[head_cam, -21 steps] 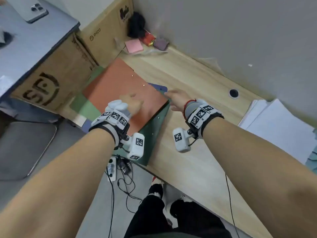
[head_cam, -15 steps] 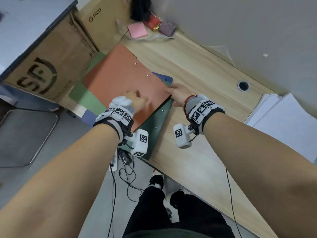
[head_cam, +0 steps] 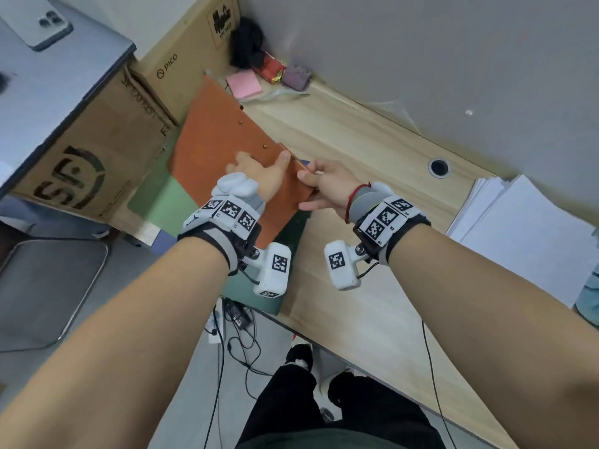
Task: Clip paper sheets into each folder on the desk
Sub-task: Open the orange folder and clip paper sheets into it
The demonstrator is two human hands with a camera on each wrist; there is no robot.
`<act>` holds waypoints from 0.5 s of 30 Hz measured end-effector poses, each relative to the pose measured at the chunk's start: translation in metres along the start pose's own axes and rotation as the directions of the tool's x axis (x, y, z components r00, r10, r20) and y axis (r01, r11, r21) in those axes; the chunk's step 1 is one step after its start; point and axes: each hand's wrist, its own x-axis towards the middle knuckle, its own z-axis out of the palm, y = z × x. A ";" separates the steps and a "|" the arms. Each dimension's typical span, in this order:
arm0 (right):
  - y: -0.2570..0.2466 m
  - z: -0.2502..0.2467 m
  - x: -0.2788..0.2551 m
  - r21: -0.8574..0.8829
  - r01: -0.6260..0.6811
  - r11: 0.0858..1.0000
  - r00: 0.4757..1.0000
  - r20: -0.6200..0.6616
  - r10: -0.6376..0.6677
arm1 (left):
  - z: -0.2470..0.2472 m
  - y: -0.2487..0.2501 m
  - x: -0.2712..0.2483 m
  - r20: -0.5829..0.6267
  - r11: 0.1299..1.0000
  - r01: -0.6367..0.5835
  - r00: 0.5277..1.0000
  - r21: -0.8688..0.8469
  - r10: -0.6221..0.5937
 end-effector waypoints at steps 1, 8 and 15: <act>-0.011 -0.008 -0.011 -0.009 0.052 0.999 0.999 -0.014 -0.052 | -0.005 0.015 -0.006 -0.018 0.999 -0.015 1.000 -0.032 0.014; -0.055 -0.069 -0.098 -0.220 0.315 0.923 0.937 -0.085 -0.340 | -0.025 0.101 -0.073 0.106 0.972 -0.076 0.989 -0.223 0.102; -0.035 -0.125 -0.169 -0.441 0.355 0.824 0.880 -0.138 -0.453 | 0.001 0.140 -0.140 0.414 0.885 -0.064 0.867 -0.462 0.279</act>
